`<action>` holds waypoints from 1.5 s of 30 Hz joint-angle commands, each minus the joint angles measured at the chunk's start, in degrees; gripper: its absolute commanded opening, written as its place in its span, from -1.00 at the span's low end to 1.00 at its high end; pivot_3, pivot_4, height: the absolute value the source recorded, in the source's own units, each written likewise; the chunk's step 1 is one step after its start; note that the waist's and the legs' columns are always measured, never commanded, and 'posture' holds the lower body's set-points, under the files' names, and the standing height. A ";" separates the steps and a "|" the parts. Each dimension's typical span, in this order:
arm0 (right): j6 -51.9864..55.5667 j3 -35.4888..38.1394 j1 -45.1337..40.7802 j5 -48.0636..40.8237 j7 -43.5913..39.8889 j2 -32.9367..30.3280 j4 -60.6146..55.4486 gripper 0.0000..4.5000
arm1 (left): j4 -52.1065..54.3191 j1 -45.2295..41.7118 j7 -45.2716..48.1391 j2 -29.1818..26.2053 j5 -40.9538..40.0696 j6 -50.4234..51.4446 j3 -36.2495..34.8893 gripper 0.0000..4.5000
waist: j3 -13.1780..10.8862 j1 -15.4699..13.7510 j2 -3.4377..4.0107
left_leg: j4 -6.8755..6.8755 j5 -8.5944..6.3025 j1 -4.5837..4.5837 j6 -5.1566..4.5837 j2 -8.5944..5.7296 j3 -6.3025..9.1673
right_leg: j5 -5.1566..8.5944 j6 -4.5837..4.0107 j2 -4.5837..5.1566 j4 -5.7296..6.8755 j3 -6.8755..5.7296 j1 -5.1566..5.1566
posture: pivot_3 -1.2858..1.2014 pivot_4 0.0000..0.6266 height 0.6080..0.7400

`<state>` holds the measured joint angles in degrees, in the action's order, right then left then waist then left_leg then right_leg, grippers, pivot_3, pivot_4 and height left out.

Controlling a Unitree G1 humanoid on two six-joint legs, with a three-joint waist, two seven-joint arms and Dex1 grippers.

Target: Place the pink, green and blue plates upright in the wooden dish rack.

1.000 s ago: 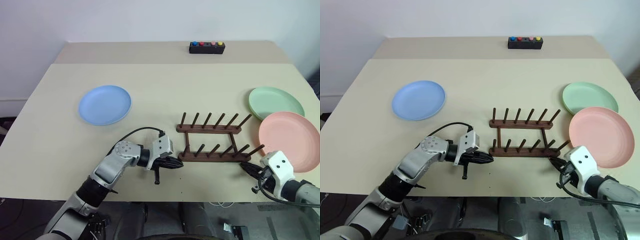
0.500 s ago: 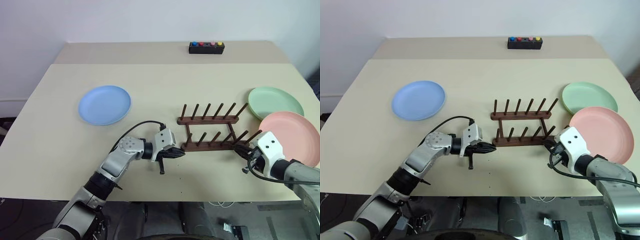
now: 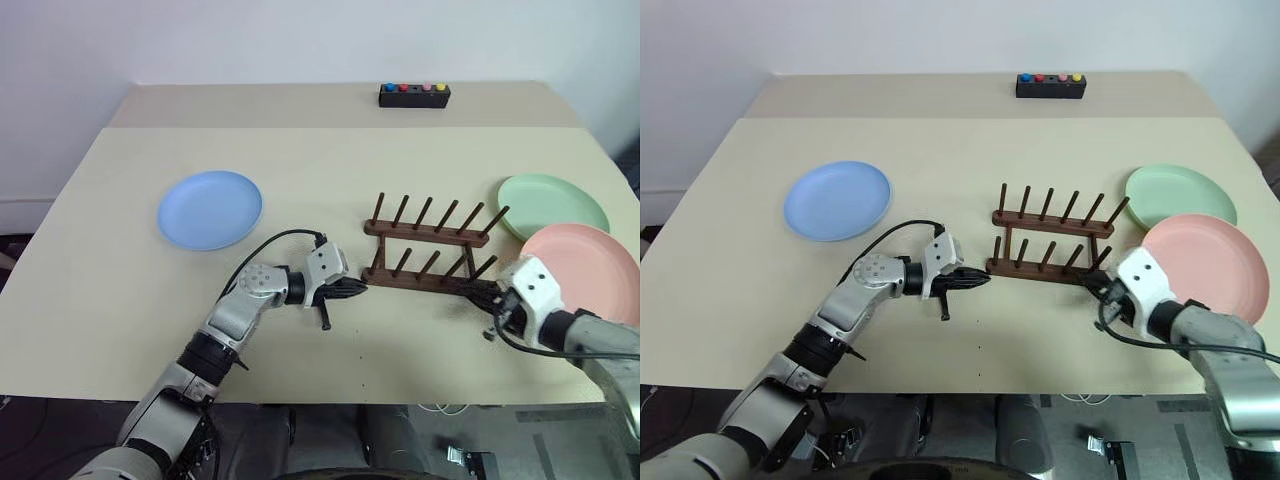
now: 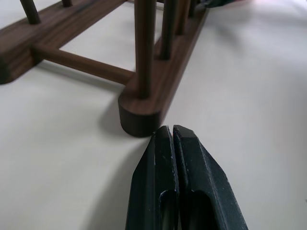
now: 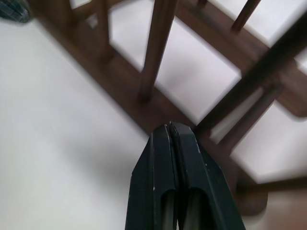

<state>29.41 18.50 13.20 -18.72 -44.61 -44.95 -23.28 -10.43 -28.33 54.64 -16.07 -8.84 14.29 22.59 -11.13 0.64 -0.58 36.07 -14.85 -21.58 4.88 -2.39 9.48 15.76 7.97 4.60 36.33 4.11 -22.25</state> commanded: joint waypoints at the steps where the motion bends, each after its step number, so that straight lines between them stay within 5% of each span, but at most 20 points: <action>1: -0.57 4.40 4.77 -0.47 -3.00 -2.36 -1.91 -0.99 | 2.64 0.89 1.32 -0.30 -0.88 0.94 -0.54 -0.97 | 0.00 0.00 0.00 | 0.01 0.00 0.00 0.00 0.00 0.00 | 0.00 0.00 0.00 0.00 0.00 0.00 | 0.03 -0.52 1.00; 18: -10.58 -4.04 -5.23 10.24 6.93 2.42 15.98 -0.99 | -0.99 -0.96 -0.61 2.77 2.12 -1.90 -0.50 -0.97 | 0.05 0.20 -0.10 | 0.11 0.01 0.11 0.01 0.00 -0.02 | -0.03 -0.04 -0.01 0.02 0.01 0.13 | 0.03 -0.52 1.00; 45: -16.35 -8.52 -13.74 12.59 7.20 2.78 24.37 -0.99 | -12.09 -5.44 -7.87 6.59 6.58 -9.85 -3.11 -0.97 | 0.08 0.38 -0.14 | 0.14 0.01 0.16 0.01 0.00 -0.01 | -0.08 0.00 -0.03 0.02 0.01 0.18 | 0.03 -0.52 1.00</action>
<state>12.92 10.97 -0.70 -6.91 -37.47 -42.75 0.23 -22.25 -33.05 47.65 -9.64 -2.89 5.28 20.86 -11.05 1.02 -0.72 36.20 -14.84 -21.41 4.89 -2.40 9.46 15.67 7.97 4.57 36.34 4.12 -22.07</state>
